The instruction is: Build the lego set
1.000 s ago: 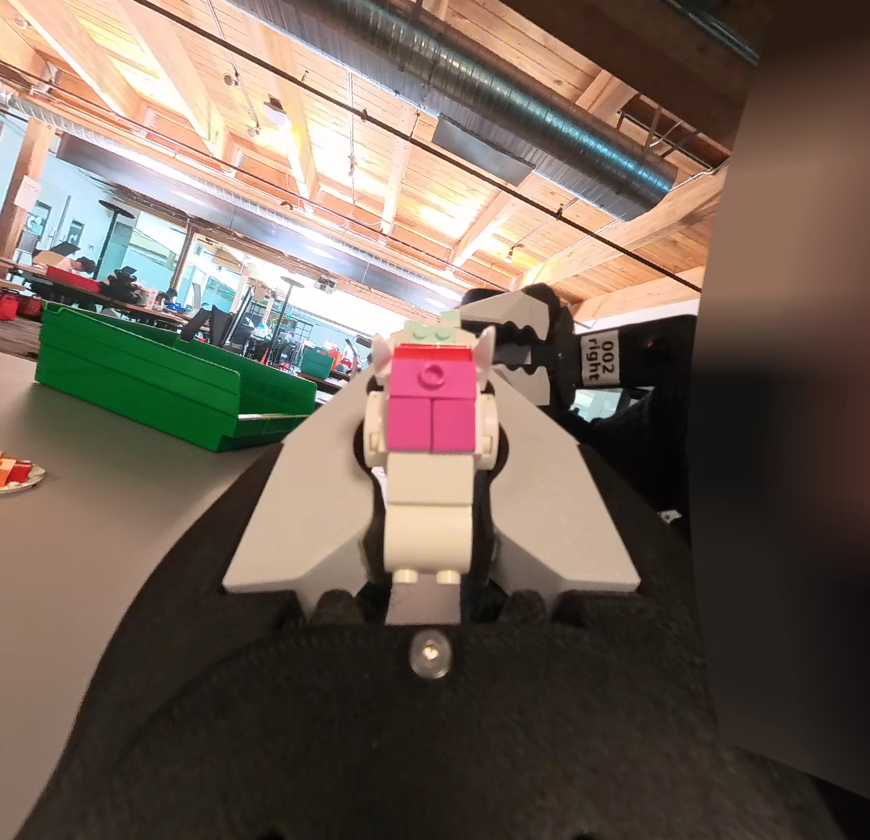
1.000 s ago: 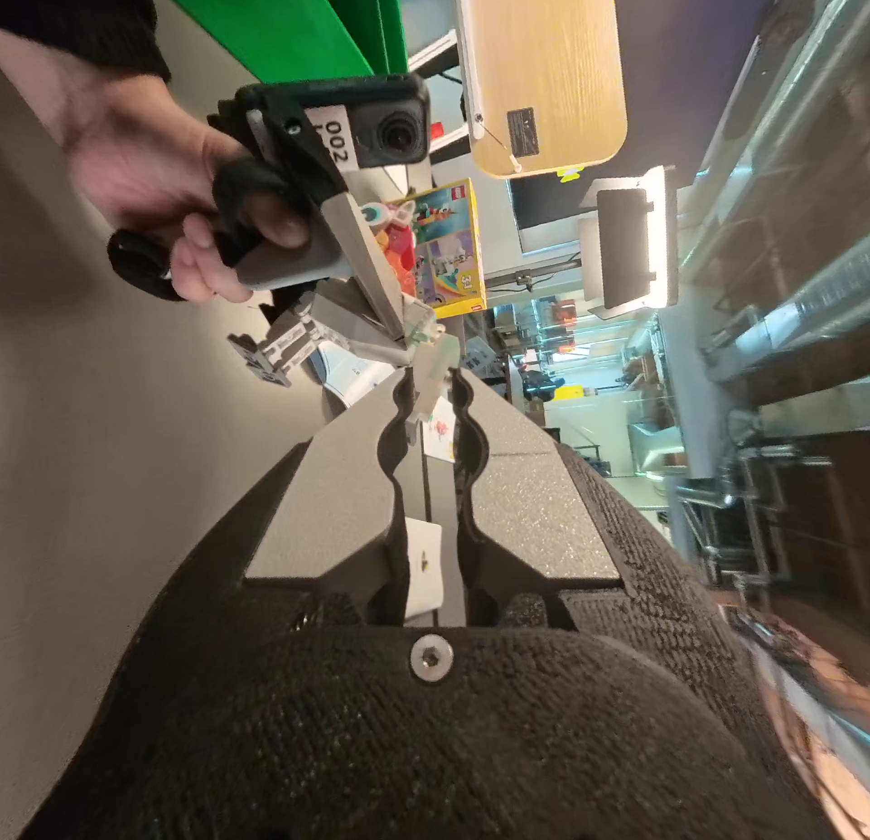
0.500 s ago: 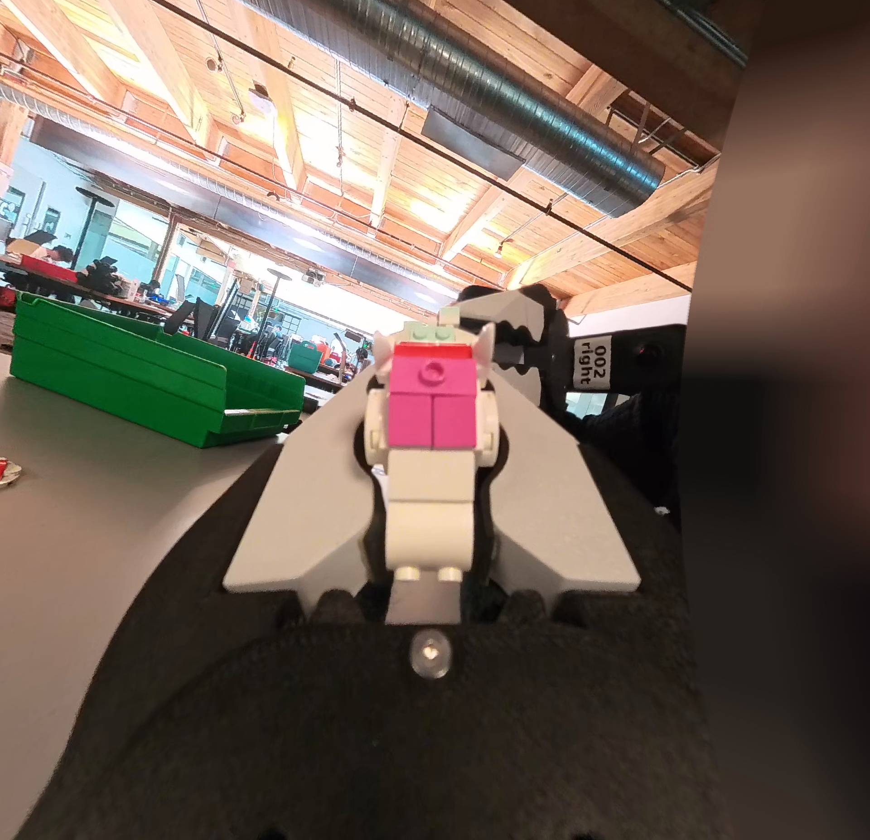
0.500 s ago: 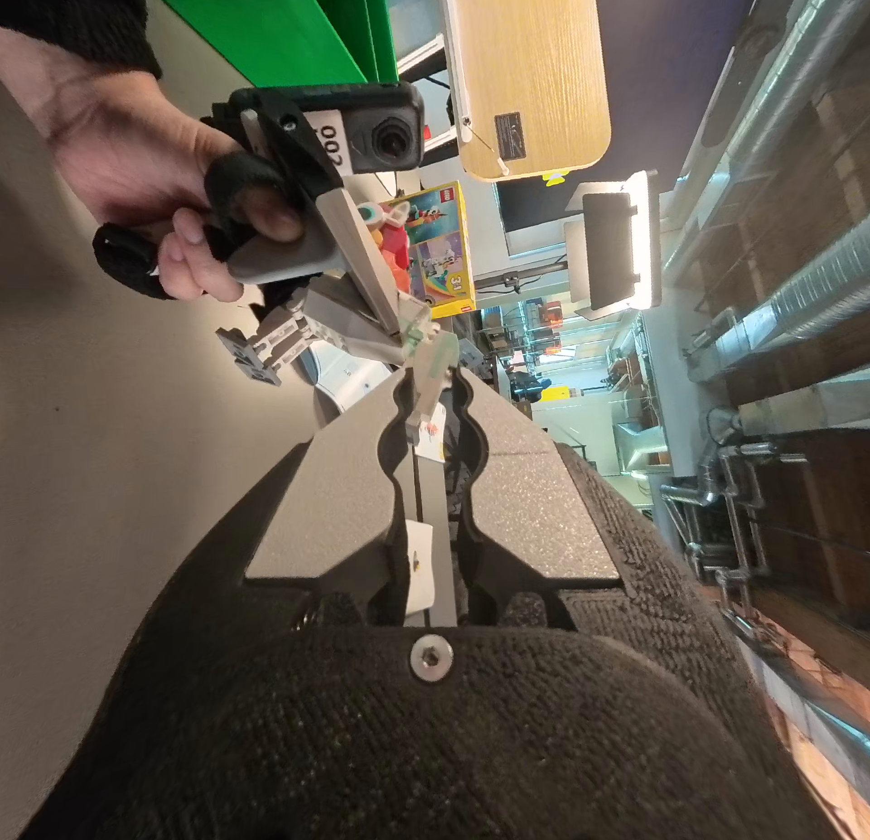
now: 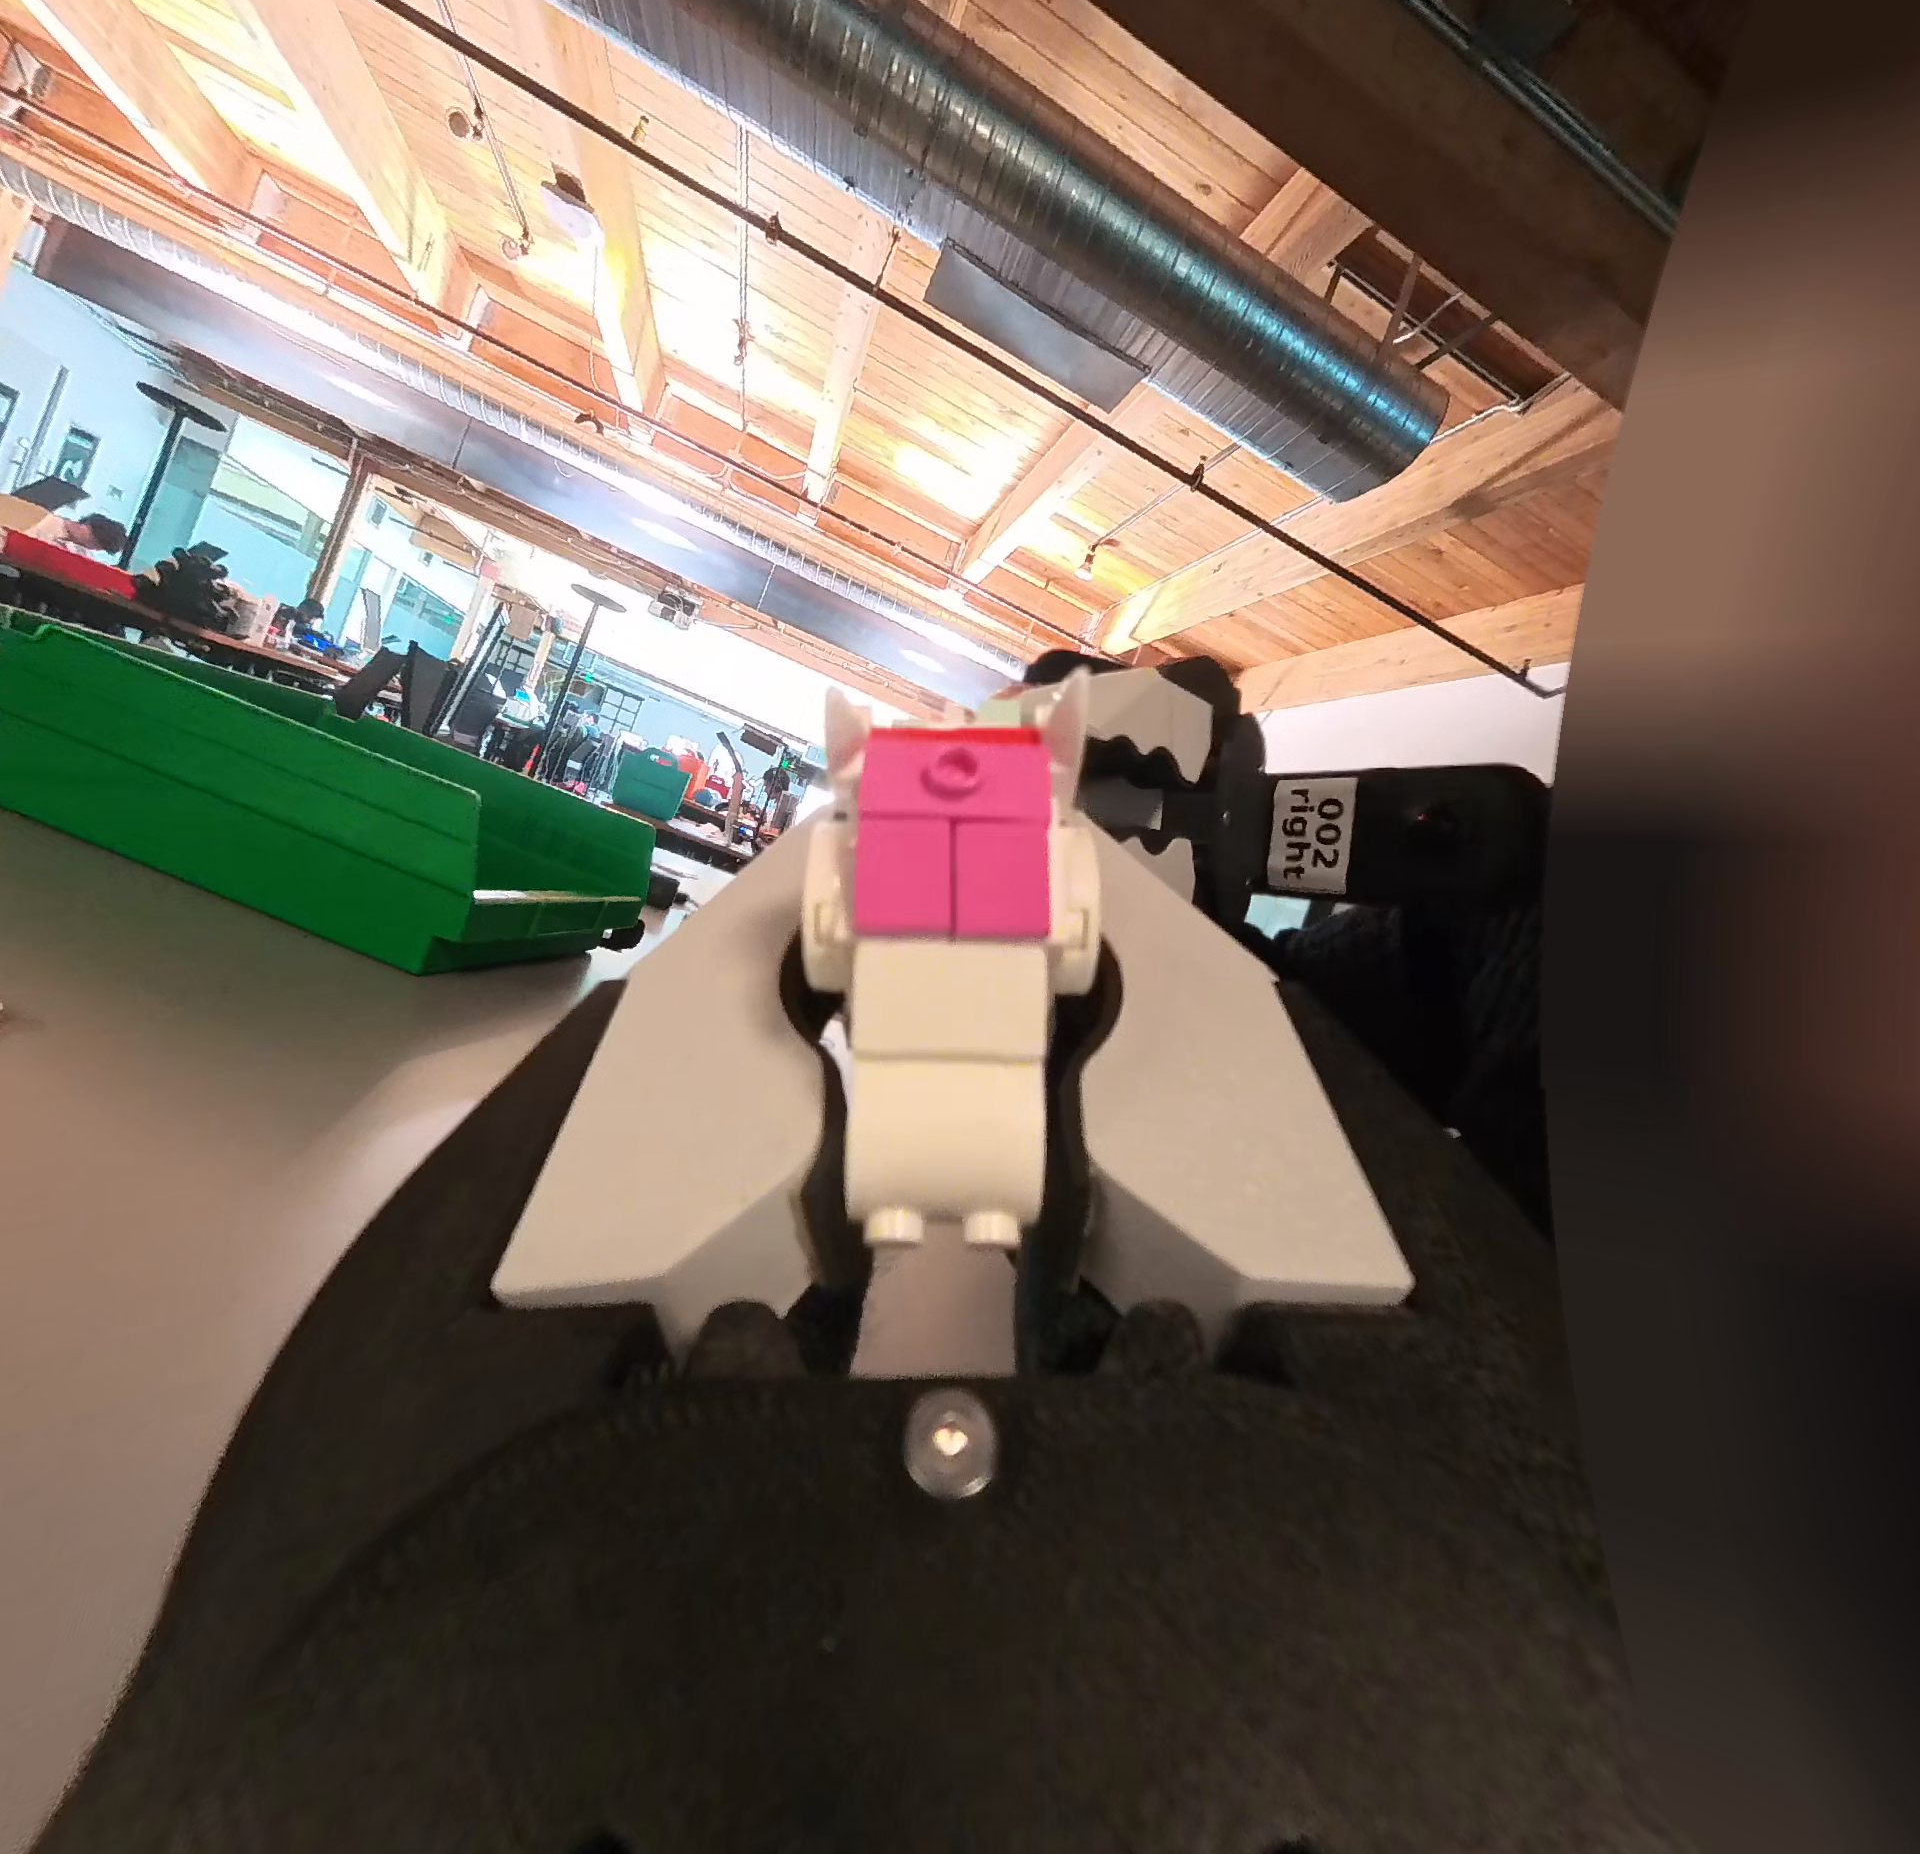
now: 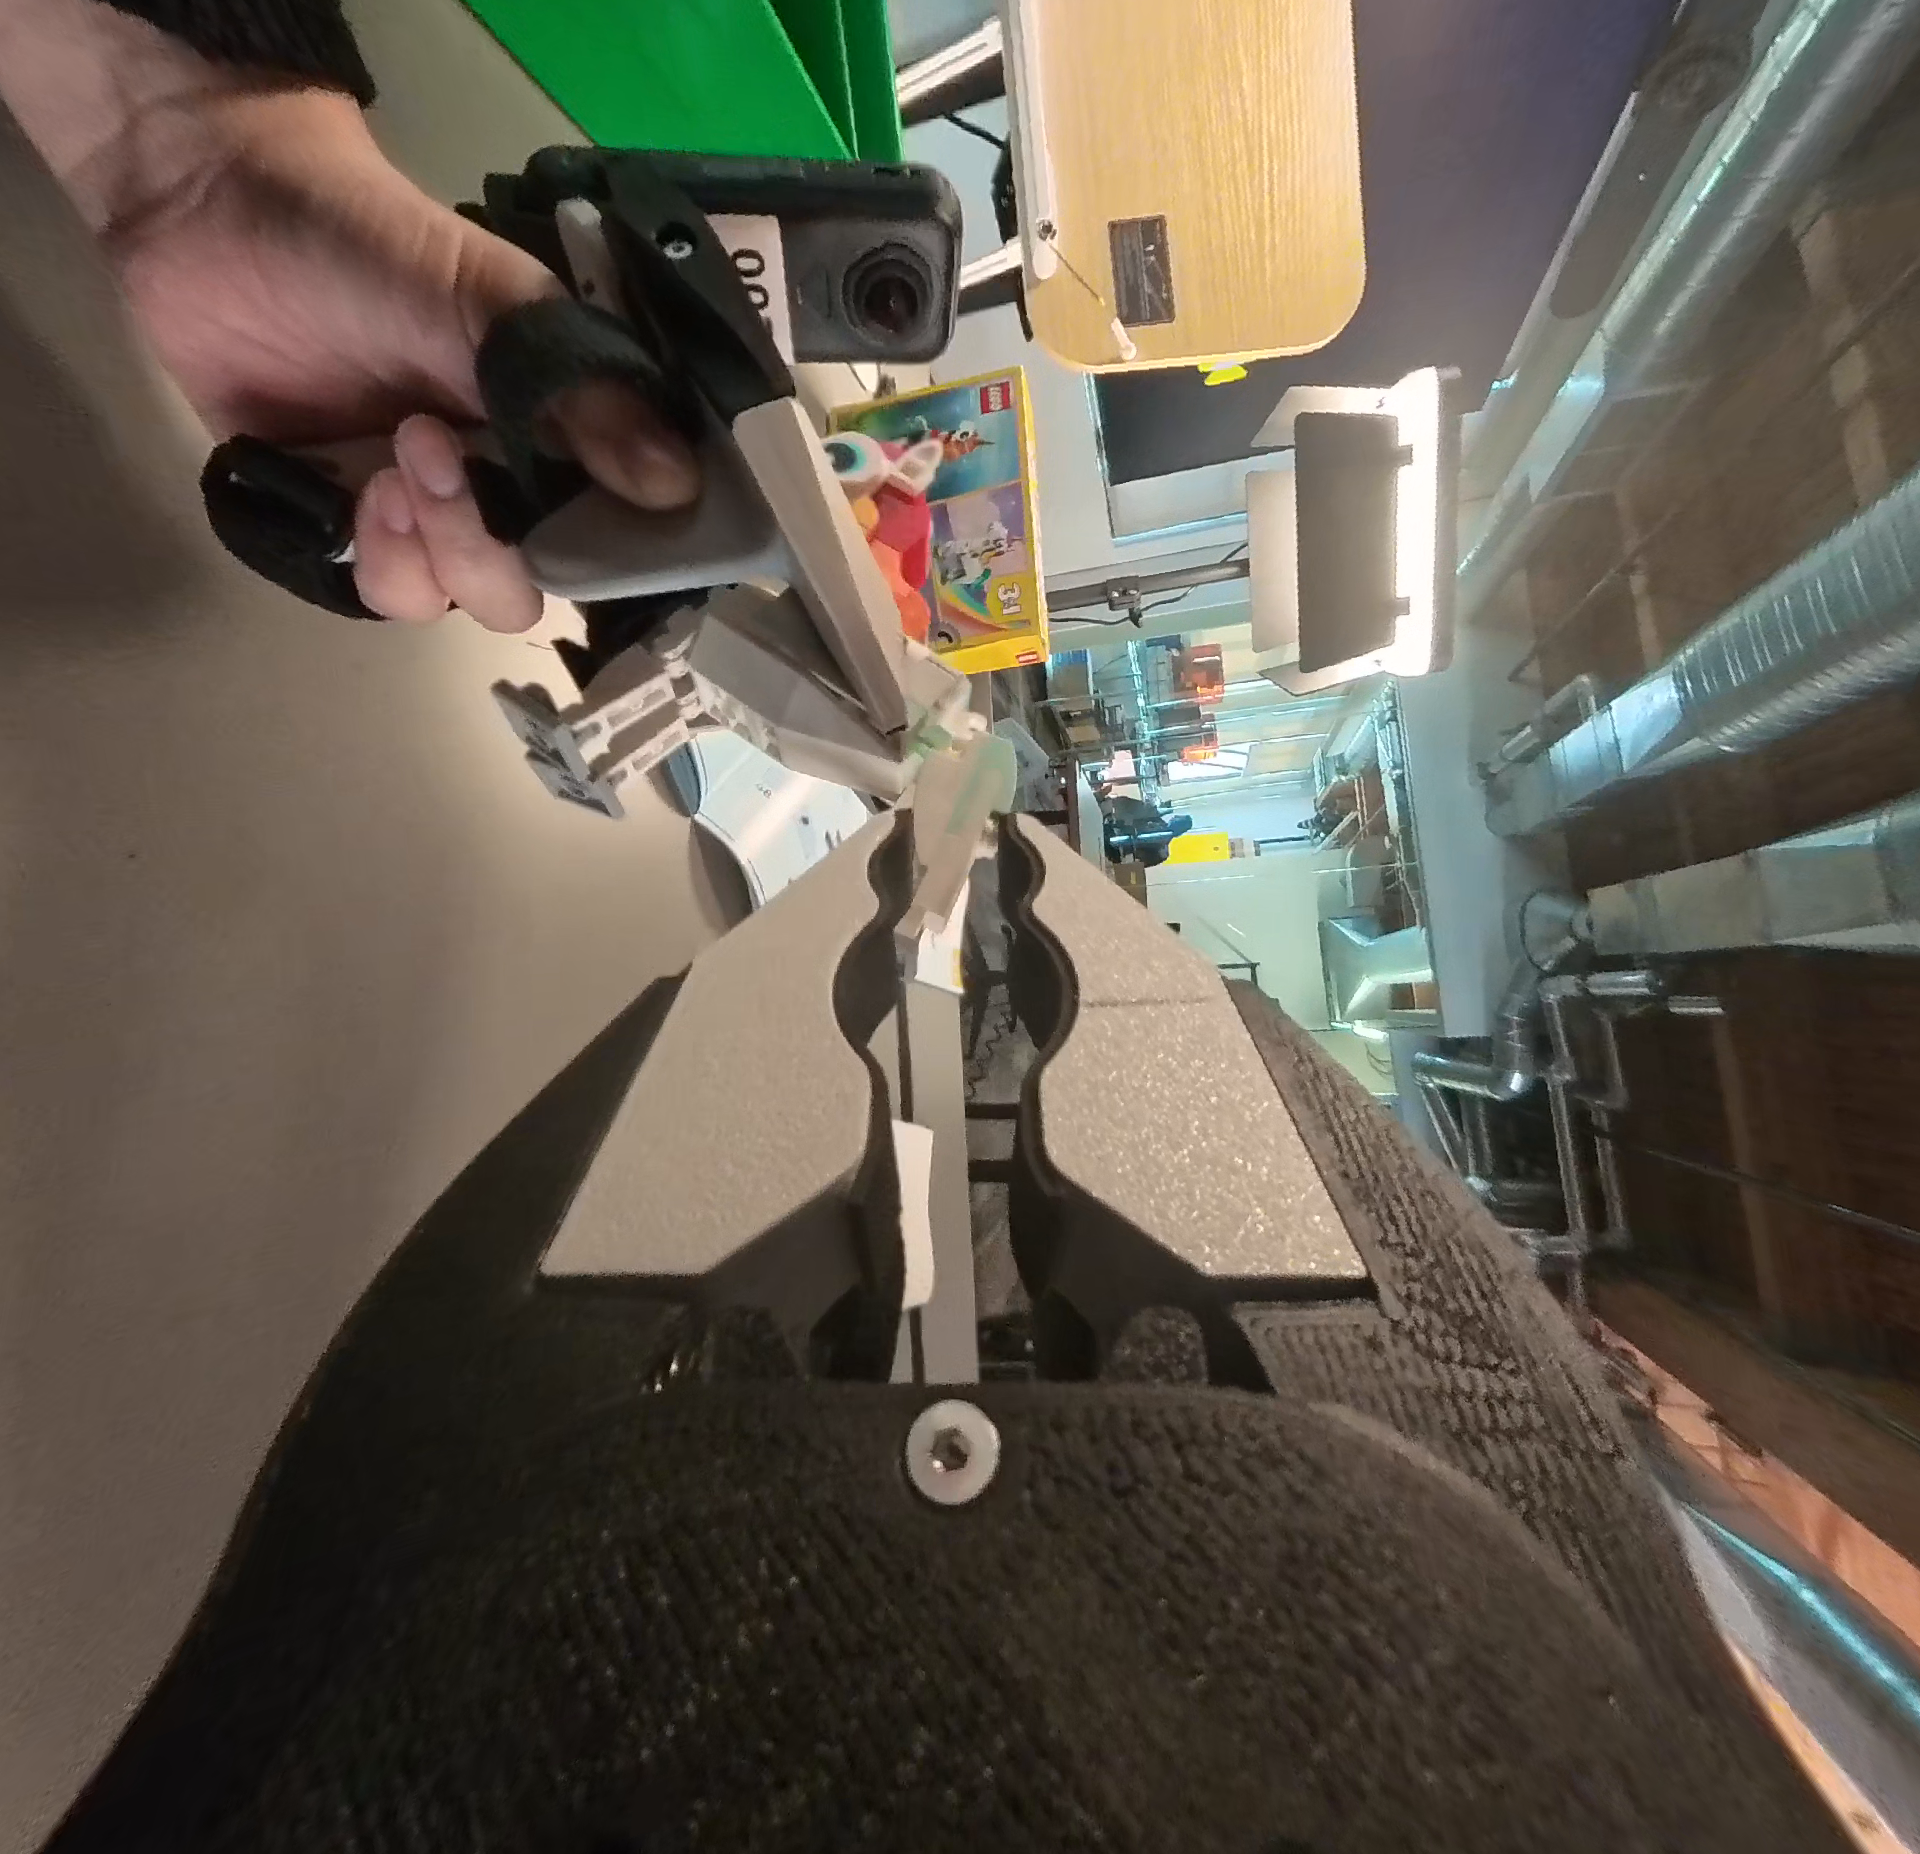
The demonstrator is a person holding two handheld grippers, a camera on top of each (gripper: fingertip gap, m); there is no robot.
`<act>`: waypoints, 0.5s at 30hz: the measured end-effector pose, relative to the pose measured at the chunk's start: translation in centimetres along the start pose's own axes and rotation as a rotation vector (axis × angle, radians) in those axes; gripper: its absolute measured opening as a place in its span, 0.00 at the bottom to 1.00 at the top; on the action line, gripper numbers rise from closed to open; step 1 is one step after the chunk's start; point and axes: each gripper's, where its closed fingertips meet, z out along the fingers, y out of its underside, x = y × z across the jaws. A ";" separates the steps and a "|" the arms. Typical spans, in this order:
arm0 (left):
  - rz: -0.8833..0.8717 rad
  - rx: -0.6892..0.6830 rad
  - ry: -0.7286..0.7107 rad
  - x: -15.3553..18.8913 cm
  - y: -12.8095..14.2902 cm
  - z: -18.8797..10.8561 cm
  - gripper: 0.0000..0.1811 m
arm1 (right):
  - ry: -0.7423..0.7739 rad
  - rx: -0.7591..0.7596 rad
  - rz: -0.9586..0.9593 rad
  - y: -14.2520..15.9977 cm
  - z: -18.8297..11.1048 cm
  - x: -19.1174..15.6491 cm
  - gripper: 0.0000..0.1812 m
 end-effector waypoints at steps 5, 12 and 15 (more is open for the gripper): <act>0.012 0.031 0.000 0.3 -0.7 -0.1 0.21 | 0.015 -0.005 0.025 -0.3 -0.1 -0.3 0.08; 0.008 0.073 -0.030 -0.3 -1.2 -0.5 0.20 | 0.108 -0.041 0.119 -0.1 0.7 -0.2 0.08; -0.016 0.117 -0.043 -0.7 -1.7 -0.8 0.21 | 0.199 -0.063 0.168 0.0 1.4 -0.1 0.08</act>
